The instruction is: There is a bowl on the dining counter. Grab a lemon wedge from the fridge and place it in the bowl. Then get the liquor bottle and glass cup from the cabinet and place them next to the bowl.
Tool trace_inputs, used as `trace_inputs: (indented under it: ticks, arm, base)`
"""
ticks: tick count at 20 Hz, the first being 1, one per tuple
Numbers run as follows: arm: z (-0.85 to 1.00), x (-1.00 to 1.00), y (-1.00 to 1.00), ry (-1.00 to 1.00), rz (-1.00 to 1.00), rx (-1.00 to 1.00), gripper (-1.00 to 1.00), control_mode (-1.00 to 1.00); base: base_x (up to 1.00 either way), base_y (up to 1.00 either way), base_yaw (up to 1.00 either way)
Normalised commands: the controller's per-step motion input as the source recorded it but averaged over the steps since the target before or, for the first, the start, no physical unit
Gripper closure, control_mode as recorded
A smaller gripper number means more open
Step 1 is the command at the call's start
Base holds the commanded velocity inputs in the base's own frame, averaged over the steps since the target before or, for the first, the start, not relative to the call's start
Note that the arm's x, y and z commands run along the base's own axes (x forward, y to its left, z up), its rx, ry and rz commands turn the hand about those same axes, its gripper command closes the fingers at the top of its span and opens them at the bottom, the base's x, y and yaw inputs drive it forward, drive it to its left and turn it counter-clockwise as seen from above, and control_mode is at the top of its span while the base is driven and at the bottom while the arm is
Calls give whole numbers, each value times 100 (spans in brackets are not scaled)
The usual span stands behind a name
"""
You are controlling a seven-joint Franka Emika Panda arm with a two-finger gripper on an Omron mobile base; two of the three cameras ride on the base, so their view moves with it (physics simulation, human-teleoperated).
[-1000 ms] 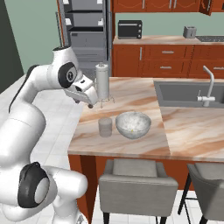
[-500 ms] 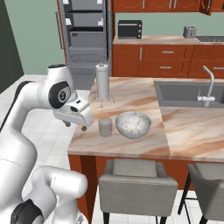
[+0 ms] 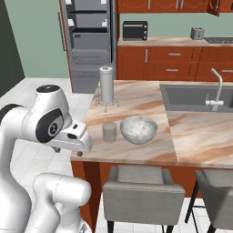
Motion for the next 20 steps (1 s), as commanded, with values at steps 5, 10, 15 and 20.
trace_inputs:
  ticks: [5, 10, 15, 20]
  arm:
    - [32, -19, 0, -1, 18, 11, -100, -100]
    - [39, -20, 0, -17, 2, 1, -100, -100]
    - [0, 0, 0, 0, 0, 0, -100, 100]
    - [0, 0, 0, 0, 0, 0, -100, 100]
  base:
    - [0, 0, 0]
    - [0, 0, 0]
    - [-61, 0, -3]
    - [-100, -4, -16]
